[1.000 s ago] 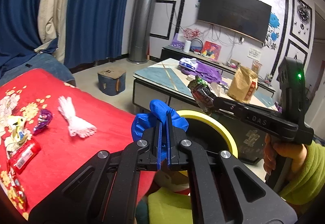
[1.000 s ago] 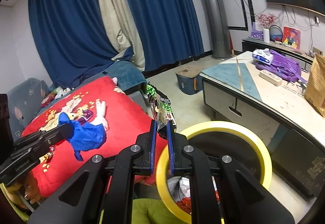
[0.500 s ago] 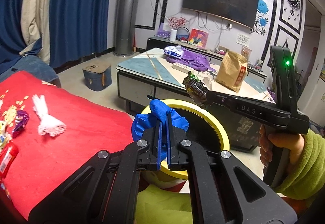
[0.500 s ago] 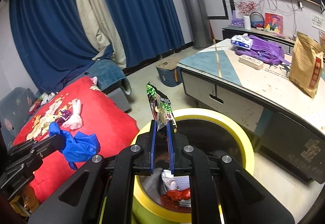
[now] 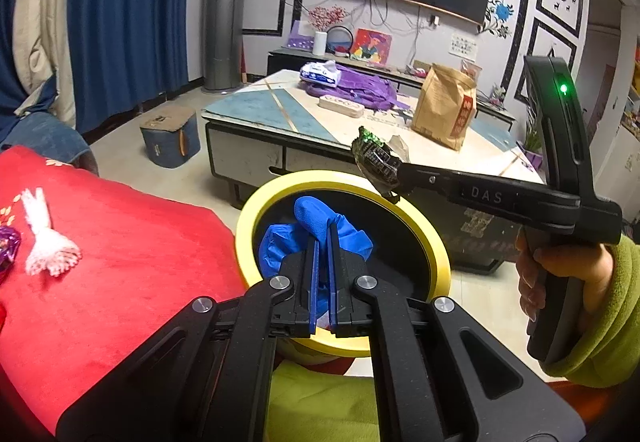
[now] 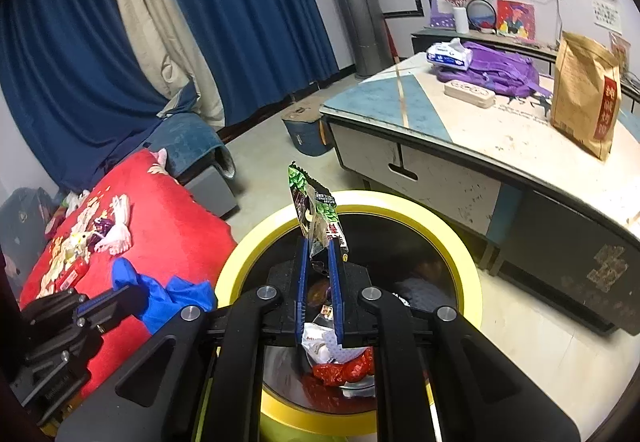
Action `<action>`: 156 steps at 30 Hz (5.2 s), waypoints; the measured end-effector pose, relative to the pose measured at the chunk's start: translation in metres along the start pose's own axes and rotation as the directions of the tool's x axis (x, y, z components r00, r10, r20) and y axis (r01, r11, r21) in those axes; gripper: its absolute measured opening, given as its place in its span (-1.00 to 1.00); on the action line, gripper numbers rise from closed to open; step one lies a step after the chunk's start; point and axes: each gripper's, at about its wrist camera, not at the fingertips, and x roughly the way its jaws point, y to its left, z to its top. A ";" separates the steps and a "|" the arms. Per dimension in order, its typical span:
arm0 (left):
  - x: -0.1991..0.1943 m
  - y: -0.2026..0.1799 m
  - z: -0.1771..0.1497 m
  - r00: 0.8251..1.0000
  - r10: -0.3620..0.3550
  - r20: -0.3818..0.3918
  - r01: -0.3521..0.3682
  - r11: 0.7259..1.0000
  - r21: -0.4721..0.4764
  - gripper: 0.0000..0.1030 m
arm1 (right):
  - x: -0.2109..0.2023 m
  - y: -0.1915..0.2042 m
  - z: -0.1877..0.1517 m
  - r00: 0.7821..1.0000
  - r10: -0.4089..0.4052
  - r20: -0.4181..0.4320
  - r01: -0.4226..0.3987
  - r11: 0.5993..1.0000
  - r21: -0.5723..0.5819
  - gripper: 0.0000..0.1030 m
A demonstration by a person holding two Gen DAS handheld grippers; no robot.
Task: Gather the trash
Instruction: 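Carry the blue glove and green wrapper over the yellow bin, then open both tools to drop the glove and wrapper into the bin, then move both tools back over the bed toward the red can, then grasp the red can with the left tool while the right tool grasps the white glove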
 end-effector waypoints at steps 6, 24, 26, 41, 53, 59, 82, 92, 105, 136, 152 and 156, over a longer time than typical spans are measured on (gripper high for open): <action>0.015 0.000 -0.006 0.999 -0.021 -0.040 0.021 1.000 -0.007 -0.98 | 0.006 -0.008 -0.001 1.000 0.001 -0.015 0.000 1.000 0.026 -0.79; 0.036 -0.006 -0.013 0.994 -0.061 -0.091 0.061 0.998 -0.004 -0.91 | 0.015 -0.021 -0.004 0.999 -0.014 -0.042 0.018 0.996 0.086 -0.62; 0.035 -0.003 -0.013 0.993 -0.065 -0.100 0.063 0.998 -0.026 -0.60 | 0.014 -0.022 -0.004 0.999 -0.018 -0.038 0.021 0.996 0.091 -0.50; 0.011 0.021 -0.014 0.998 -0.018 -0.060 0.009 0.990 -0.144 0.79 | 0.001 -0.011 0.000 0.999 -0.033 0.002 0.033 0.997 0.072 0.17; -0.030 0.046 -0.016 0.992 0.127 0.024 -0.121 0.978 -0.168 0.79 | -0.009 0.017 -0.001 0.999 -0.014 0.040 0.015 1.000 -0.005 0.35; -0.052 0.056 -0.015 0.979 0.187 0.077 -0.171 0.968 -0.182 0.79 | -0.021 0.041 0.001 0.996 0.009 0.090 -0.002 0.997 -0.072 0.39; -0.130 0.104 -0.018 0.888 0.410 0.207 -0.345 0.893 -0.288 0.79 | -0.040 0.118 -0.007 0.982 0.133 0.132 -0.099 0.966 -0.239 0.50; -0.158 0.126 -0.028 0.851 0.479 0.215 -0.395 0.853 -0.341 0.79 | -0.038 0.156 -0.015 0.974 0.205 0.096 -0.165 0.934 -0.318 0.53; -0.181 0.170 -0.042 0.831 0.532 0.165 -0.448 0.815 -0.369 0.79 | -0.021 0.198 -0.009 0.961 0.274 0.041 -0.243 0.903 -0.355 0.58; -0.134 0.254 -0.078 0.892 0.392 -0.224 -0.424 0.898 -0.118 -0.14 | 0.122 0.274 -0.004 0.941 0.281 -0.188 -0.325 0.905 -0.275 0.59; -0.116 0.241 -0.075 0.880 0.378 -0.286 -0.402 0.915 -0.030 -0.14 | 0.180 0.272 -0.014 0.930 0.227 -0.290 -0.301 0.922 -0.243 -0.42; -0.106 0.240 -0.074 0.860 0.395 -0.324 -0.412 0.911 0.017 -0.06 | 0.173 0.261 -0.010 0.922 0.249 -0.298 -0.315 0.927 -0.201 -0.43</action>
